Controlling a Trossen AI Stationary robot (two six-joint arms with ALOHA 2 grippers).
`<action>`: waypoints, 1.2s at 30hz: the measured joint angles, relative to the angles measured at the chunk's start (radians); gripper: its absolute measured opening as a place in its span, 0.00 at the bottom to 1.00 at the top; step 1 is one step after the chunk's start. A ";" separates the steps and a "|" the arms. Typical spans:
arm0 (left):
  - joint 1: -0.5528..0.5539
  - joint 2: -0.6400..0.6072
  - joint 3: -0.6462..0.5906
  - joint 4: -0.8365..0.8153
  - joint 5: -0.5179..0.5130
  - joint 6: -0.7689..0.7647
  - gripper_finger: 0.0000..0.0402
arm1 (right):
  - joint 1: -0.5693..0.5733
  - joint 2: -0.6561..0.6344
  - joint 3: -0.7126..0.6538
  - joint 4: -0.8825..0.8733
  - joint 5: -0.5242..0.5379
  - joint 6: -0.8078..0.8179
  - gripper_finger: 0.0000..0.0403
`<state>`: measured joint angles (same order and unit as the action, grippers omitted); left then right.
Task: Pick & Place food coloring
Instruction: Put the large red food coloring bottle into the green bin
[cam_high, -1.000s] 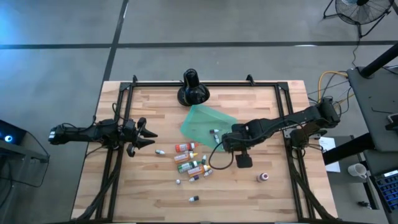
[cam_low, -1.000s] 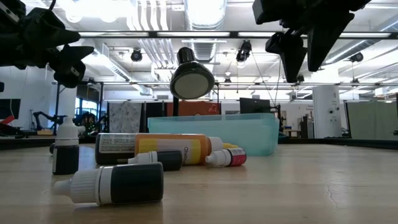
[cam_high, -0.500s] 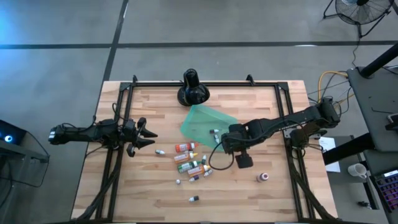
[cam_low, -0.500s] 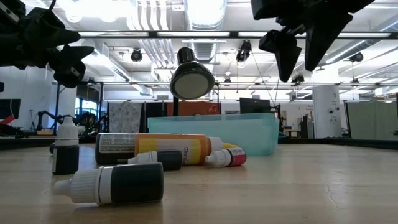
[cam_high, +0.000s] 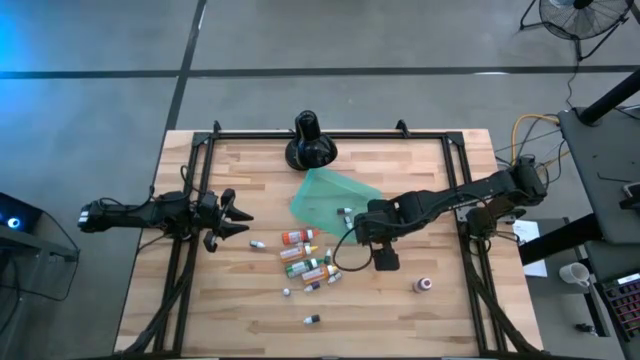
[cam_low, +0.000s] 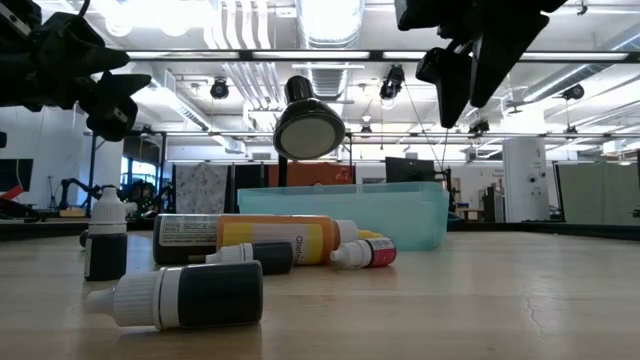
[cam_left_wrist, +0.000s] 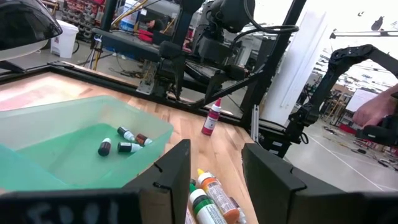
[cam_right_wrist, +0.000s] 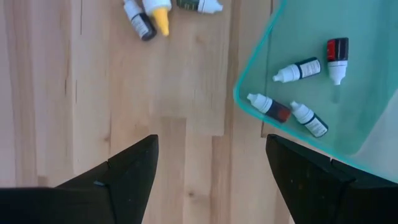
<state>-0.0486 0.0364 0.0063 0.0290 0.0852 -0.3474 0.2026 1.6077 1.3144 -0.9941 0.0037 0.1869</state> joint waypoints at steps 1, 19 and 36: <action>0.000 0.000 0.000 0.000 0.000 0.000 0.29 | -0.001 0.000 0.000 0.003 0.001 0.008 0.71; 0.001 0.000 0.000 0.000 0.000 0.000 0.29 | 0.022 -0.004 0.139 -0.176 0.137 0.052 0.64; 0.001 0.000 0.000 0.000 0.000 0.000 0.29 | 0.229 -0.021 0.171 -0.432 0.061 0.338 0.62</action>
<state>-0.0479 0.0364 0.0059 0.0288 0.0852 -0.3473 0.4313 1.5866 1.4849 -1.4262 0.0646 0.5249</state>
